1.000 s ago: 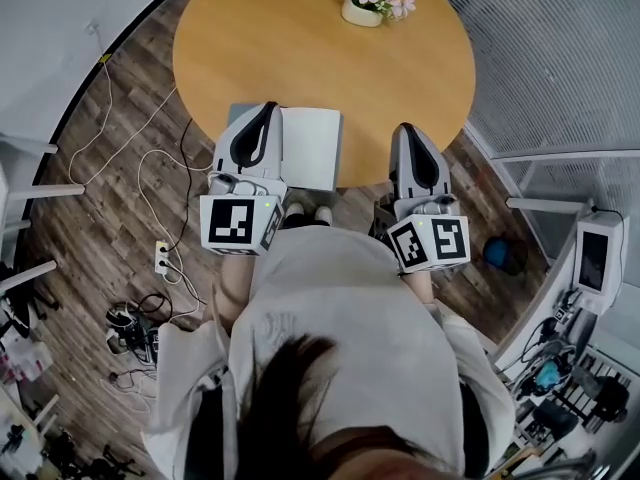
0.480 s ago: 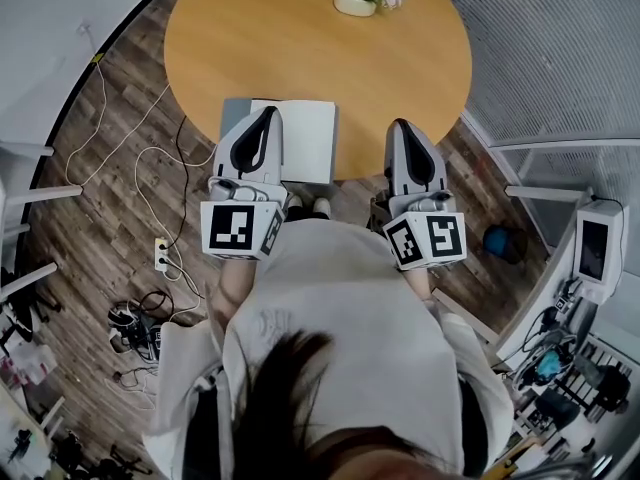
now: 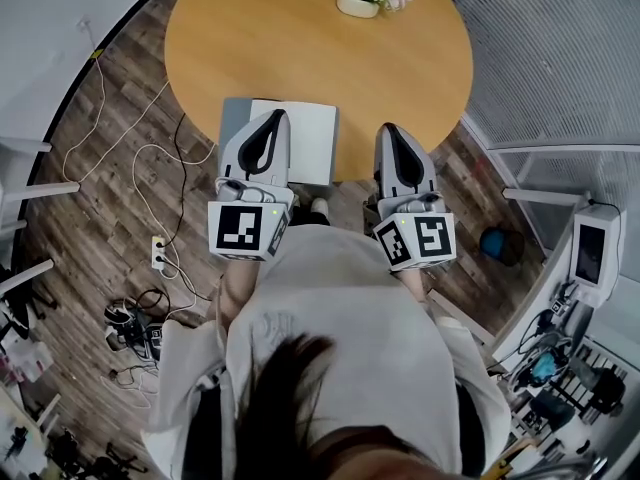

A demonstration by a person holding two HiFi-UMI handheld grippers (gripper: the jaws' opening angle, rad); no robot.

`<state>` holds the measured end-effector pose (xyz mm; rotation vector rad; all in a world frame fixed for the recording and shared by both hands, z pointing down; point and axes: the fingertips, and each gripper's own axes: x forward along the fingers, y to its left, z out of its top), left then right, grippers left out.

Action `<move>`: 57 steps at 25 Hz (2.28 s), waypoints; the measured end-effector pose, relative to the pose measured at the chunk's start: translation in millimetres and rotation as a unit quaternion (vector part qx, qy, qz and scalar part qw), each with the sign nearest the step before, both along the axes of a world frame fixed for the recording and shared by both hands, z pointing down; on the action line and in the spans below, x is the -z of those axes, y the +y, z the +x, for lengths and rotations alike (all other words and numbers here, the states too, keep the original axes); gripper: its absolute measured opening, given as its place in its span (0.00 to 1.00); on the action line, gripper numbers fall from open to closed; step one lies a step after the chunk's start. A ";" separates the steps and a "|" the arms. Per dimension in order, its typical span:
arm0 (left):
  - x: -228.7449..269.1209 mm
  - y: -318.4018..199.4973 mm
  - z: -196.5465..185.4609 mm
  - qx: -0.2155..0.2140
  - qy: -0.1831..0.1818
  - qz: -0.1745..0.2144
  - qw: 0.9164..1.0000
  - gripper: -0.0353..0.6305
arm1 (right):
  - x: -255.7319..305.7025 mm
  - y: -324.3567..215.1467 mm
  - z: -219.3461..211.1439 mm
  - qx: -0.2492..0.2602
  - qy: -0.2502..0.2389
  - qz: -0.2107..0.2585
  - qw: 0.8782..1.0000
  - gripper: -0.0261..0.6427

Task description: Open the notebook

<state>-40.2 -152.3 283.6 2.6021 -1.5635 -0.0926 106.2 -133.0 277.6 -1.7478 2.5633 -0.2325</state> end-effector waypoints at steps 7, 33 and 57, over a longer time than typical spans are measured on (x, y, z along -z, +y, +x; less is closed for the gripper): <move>-8.6 4.0 -0.3 -0.002 -0.001 -0.009 1.000 0.08 | -8.7 2.4 -12.5 0.016 0.008 -0.010 1.000 0.04; -16.6 1.9 1.0 -0.006 -0.003 -0.017 1.000 0.08 | -14.4 -0.5 -15.0 0.020 0.013 -0.017 1.000 0.04; -15.2 -1.1 5.4 -0.001 -0.003 -0.016 1.000 0.08 | -12.4 -5.7 -4.7 0.018 0.018 -0.014 1.000 0.04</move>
